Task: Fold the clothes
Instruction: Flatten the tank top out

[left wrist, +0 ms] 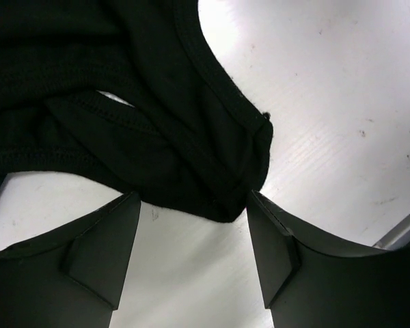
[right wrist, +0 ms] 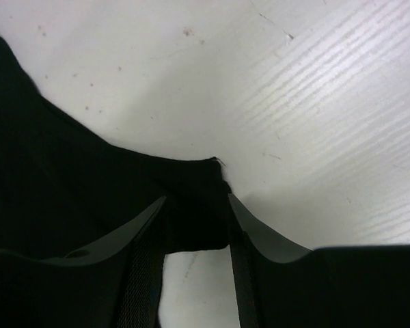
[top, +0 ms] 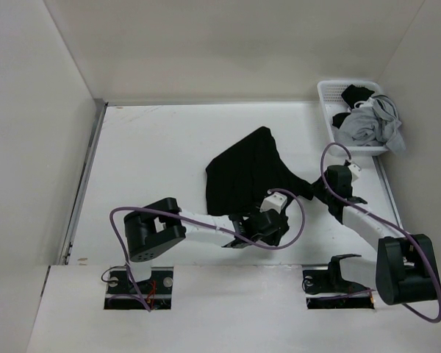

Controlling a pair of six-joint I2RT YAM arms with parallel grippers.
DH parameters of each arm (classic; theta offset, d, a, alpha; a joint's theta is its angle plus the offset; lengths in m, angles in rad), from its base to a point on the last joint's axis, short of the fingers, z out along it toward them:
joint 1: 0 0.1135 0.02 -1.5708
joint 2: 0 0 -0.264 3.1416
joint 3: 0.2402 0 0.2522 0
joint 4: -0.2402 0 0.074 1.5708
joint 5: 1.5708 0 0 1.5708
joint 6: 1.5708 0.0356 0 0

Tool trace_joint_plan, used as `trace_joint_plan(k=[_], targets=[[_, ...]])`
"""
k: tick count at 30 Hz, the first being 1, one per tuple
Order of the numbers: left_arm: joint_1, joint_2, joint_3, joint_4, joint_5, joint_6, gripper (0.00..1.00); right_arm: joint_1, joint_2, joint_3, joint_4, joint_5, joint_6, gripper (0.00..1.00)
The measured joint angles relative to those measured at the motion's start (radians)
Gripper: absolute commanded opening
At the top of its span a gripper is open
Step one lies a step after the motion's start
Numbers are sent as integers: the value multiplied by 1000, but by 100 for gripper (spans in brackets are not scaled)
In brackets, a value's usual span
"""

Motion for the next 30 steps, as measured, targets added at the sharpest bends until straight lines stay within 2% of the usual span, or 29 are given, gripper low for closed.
trace_joint_plan(k=[3, 9, 12, 14, 18, 20, 26, 30], targets=[[0, 17, 18, 0, -13, -11, 61, 1, 0, 0, -37, 11, 8, 45], [0, 31, 27, 4, -34, -21, 50, 1, 56, 0, -75, 29, 15, 46], [1, 32, 27, 5, -38, -21, 52, 1, 95, 24, -70, 32, 17, 45], [1, 32, 27, 6, -39, -24, 55, 1, 117, 42, -66, 26, 13, 40], [1, 23, 17, 13, -46, -32, 63, 1, 174, 76, -52, 0, 8, 13], [1, 2, -5, 4, -55, -35, 64, 2, 192, 84, -43, -10, 10, 7], [-11, -77, -70, -53, -81, -68, 64, 2, 182, 71, -33, -23, 10, 3], [-17, -76, -72, -74, -74, -121, 64, 7, 164, 53, -27, -29, 10, 3]])
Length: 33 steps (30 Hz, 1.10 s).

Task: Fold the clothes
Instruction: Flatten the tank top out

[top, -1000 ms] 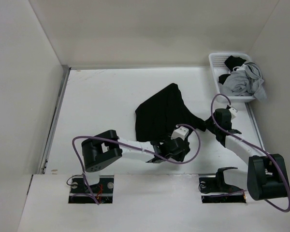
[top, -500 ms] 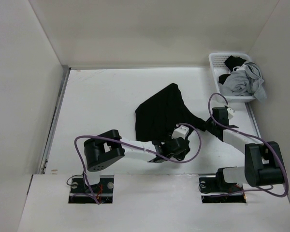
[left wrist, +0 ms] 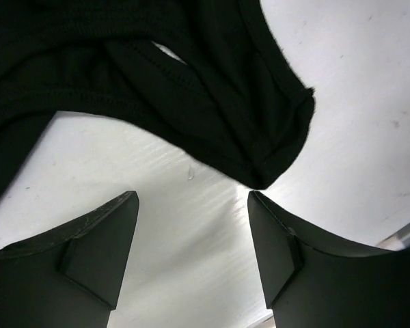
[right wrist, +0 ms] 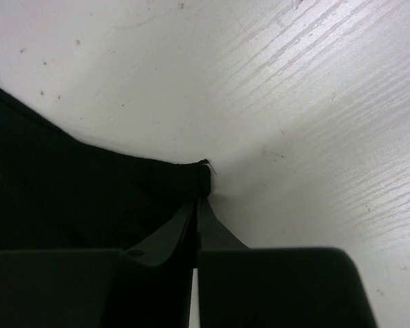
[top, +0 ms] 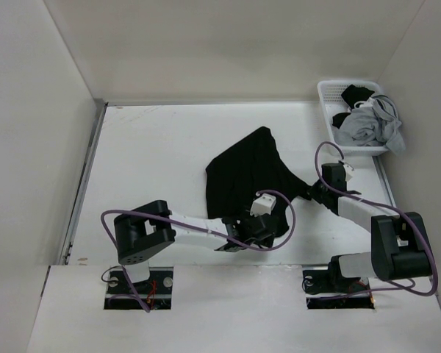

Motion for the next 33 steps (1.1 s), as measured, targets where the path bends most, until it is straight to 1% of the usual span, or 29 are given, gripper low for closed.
trace_joint_plan(k=[7, 11, 17, 18, 21, 22, 24, 26, 29, 31, 33], targets=[[27, 13, 0, 71, 60, -90, 64, 6, -2, -4, 7, -10, 0, 3], [45, 29, 0, 123, 101, -134, 61, 9, -2, -4, 8, -18, 0, 3], [60, 63, 7, 183, 149, -173, 45, 17, -13, -11, 9, -22, 0, 2], [60, 67, 10, 185, 153, -174, 40, 18, -18, -14, 10, -22, 0, 2], [58, 82, 20, 183, 164, -175, 18, 23, -40, -20, 10, -22, 0, 0], [58, 86, 22, 180, 167, -172, 13, 26, -53, -21, 8, -21, -1, 0], [59, 87, 22, 169, 167, -166, 6, 37, -92, -21, 8, -20, -2, 0], [63, 81, 18, 164, 158, -161, 4, 53, -154, -23, 2, -19, -5, 0], [76, -2, -28, 126, 117, -137, 2, 87, -311, -20, -37, -15, -13, 0], [95, -140, -69, 76, 68, -106, 1, 112, -433, 5, -106, -3, -20, 0], [109, -314, -79, 34, 7, -64, 1, 145, -545, 69, -193, 20, -32, 0]])
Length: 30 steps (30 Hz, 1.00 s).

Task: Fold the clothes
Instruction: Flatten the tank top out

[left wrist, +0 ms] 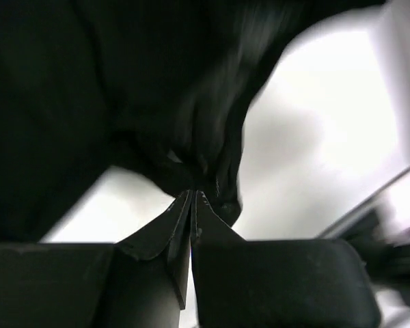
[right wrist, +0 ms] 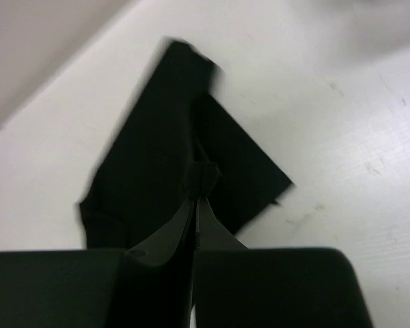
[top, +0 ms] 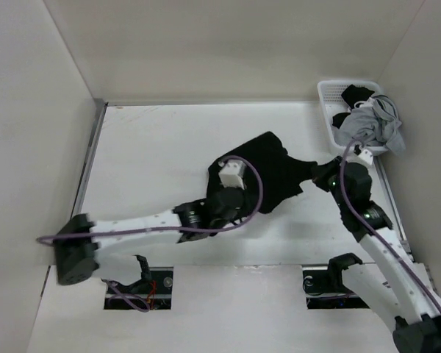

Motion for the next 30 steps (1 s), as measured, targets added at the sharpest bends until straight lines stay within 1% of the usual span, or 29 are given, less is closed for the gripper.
trace_joint_plan(k=[3, 5, 7, 9, 12, 15, 18, 20, 22, 24, 27, 30], targets=[[-3, -280, 39, -23, -123, 89, 1, 86, -119, 170, -126, 48, -24, 0], [-28, -421, 96, -29, -207, 156, 1, 169, -159, 308, -195, 90, -43, 0], [-72, -523, 161, -28, -291, 233, 1, 284, -179, 464, -251, 145, -64, 0], [-131, -588, 224, -17, -375, 325, 1, 406, -185, 606, -291, 209, -88, 0], [-212, -636, 300, 47, -476, 482, 1, 608, -179, 797, -320, 319, -132, 0], [-280, -636, 338, 146, -548, 636, 3, 802, -160, 932, -318, 435, -197, 0], [-349, -599, 338, 238, -603, 749, 8, 961, -113, 1014, -311, 577, -268, 0], [-388, -546, 322, 297, -628, 792, 14, 1032, -69, 1026, -299, 654, -311, 0], [-415, -487, 270, 341, -642, 806, 23, 1057, -20, 999, -288, 701, -344, 0], [-433, -429, 186, 364, -644, 796, 32, 1035, 14, 939, -280, 713, -365, 0], [-437, -325, 50, 352, -599, 731, 43, 928, 45, 839, -279, 681, -370, 0], [-411, -224, -38, 302, -511, 644, 53, 769, 68, 775, -283, 575, -349, 0]])
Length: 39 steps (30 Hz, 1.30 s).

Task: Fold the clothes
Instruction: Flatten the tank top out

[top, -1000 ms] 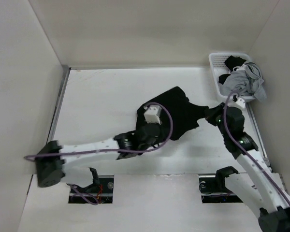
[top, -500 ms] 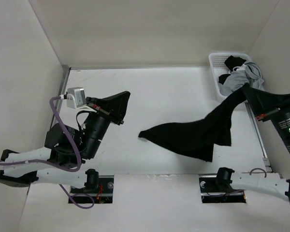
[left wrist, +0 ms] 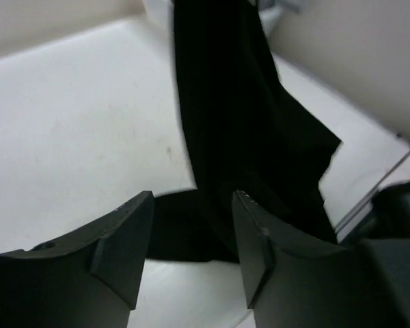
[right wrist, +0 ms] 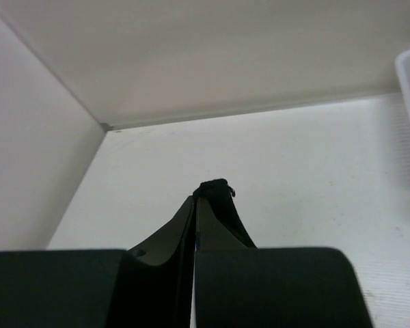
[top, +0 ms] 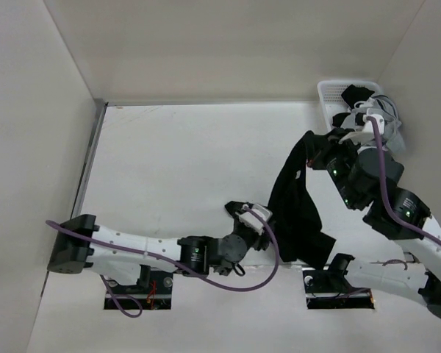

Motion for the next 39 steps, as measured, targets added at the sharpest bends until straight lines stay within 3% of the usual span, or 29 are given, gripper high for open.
trace_joint_plan(k=[3, 7, 11, 17, 28, 34, 39], targets=[[31, 83, -19, -21, 89, -62, 63, -164, 23, -29, 6, -126, 36, 0], [51, 161, -19, -22, 165, -120, 69, -322, 68, -50, 34, -284, 85, 0], [92, 172, -21, -26, 191, -164, 73, -357, 98, -69, 42, -376, 109, 0], [231, 184, -7, -27, 256, -220, 71, -358, 104, -72, 55, -431, 124, 0], [291, 264, 48, -97, 428, -342, 55, -404, 104, -77, 84, -476, 129, 0], [291, 338, 74, -153, 464, -375, 14, -417, 104, -77, 87, -494, 130, 0], [316, 256, 74, -254, 395, -353, 6, -417, 94, -77, 84, -503, 129, 0]])
